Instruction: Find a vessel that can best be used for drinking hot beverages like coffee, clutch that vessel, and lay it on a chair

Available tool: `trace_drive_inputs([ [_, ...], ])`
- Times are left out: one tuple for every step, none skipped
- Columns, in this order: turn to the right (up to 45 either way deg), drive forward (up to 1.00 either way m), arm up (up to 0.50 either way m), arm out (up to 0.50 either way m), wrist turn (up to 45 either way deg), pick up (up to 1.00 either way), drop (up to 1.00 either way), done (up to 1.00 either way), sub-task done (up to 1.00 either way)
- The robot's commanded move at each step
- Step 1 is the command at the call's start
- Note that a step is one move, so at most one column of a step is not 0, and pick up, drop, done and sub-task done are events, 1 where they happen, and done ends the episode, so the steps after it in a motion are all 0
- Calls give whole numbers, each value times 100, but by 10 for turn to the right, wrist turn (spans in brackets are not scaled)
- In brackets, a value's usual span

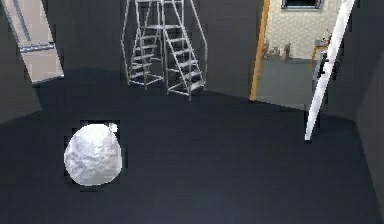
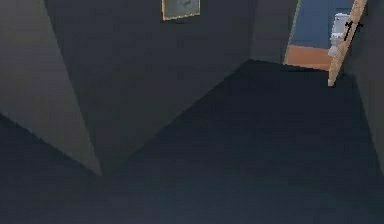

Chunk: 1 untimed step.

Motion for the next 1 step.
trace_drive_inputs([
  [0,100,0,0,0,0,0,0,0],
])
